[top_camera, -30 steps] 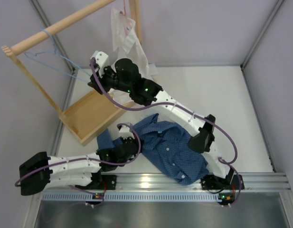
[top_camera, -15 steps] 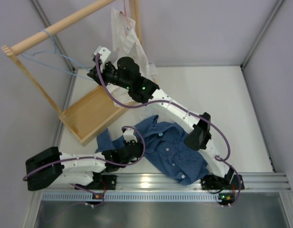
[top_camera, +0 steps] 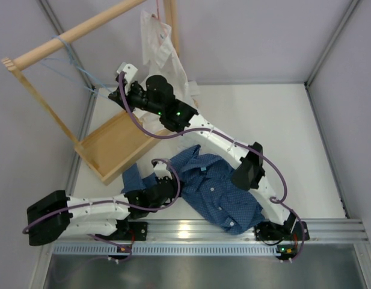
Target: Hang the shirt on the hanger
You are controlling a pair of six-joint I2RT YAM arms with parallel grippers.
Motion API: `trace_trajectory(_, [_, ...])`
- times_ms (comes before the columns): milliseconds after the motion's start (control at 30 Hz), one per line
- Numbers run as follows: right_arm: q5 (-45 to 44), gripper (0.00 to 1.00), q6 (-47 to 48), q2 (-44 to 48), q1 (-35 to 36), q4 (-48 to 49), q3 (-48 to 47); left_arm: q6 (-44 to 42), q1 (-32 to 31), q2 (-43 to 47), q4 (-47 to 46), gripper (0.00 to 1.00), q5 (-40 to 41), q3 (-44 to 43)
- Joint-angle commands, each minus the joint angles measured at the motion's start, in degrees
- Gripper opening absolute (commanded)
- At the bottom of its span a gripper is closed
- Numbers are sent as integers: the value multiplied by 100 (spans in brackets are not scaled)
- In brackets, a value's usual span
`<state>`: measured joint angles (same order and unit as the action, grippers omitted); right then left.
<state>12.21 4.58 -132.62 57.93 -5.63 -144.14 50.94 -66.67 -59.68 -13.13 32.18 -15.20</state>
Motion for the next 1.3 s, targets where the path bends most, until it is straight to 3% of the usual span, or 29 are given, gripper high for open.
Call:
trace_trajectory(0, [177, 0, -62, 16, 69, 510, -220, -40, 14, 237, 11, 0, 113, 70])
trace_trajectory(233, [-104, 0, -360, 438, 245, 1028, 236, -14, 14, 694, 301, 0, 192, 175])
trace_trajectory(867, [-500, 0, -827, 1404, 227, 836, 597, 127, 23, 1178, 618, 0, 236, 211])
trace_trajectory(1267, [-456, 0, -730, 2713, 25, 914, 2407, 197, 14, 1204, 934, 0, 306, -17])
